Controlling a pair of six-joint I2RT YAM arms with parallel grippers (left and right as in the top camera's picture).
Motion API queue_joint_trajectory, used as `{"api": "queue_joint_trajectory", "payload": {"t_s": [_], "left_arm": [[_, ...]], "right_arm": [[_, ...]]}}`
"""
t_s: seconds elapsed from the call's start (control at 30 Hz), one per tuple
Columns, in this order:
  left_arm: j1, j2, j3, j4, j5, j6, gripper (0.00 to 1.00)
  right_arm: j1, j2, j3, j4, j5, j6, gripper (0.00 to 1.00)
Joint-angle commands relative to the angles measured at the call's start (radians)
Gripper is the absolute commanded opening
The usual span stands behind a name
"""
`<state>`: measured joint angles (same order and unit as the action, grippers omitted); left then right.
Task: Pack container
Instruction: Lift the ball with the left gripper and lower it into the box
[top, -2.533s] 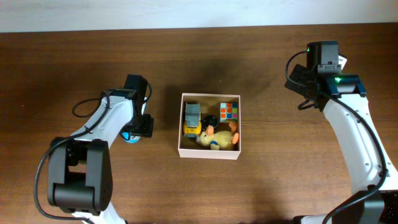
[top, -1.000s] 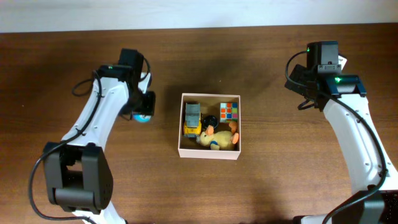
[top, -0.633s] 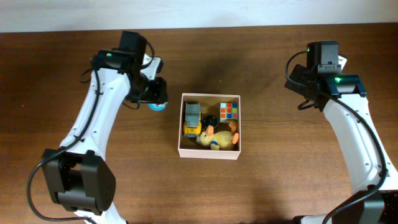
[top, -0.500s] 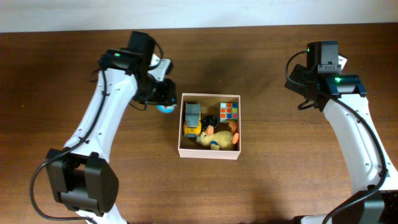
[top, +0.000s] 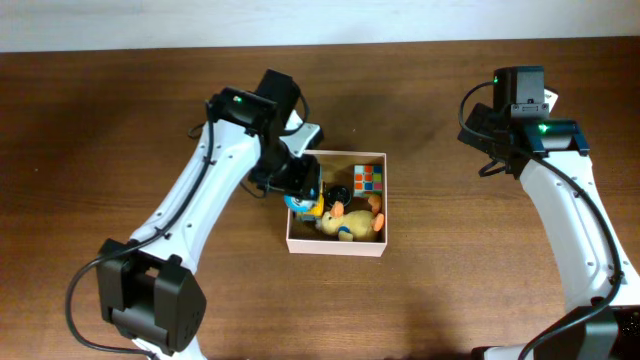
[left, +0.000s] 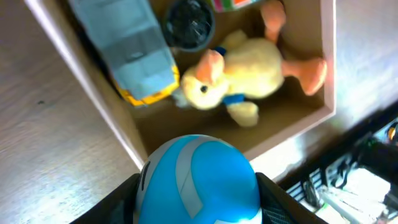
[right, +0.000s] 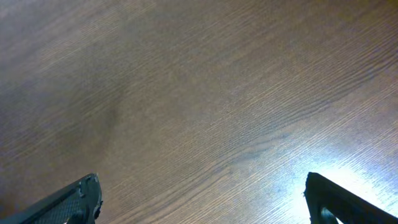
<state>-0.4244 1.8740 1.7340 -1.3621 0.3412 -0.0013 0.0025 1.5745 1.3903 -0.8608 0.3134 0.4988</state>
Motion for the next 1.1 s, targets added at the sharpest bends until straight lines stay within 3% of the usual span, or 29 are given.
{"api": "queue_joint_trajectory", "payload": {"t_s": [0.0,1.07], "left_arm": [[-0.029,0.009,0.020,-0.008,0.018,0.060,0.55],[-0.060,0.009,0.015,-0.029,-0.076,0.078,0.56]], "right_arm": [[-0.004,0.003,0.007,0.000,0.002,0.011,0.99],[-0.004,0.003,0.007,0.000,0.002,0.011,0.99]]}}
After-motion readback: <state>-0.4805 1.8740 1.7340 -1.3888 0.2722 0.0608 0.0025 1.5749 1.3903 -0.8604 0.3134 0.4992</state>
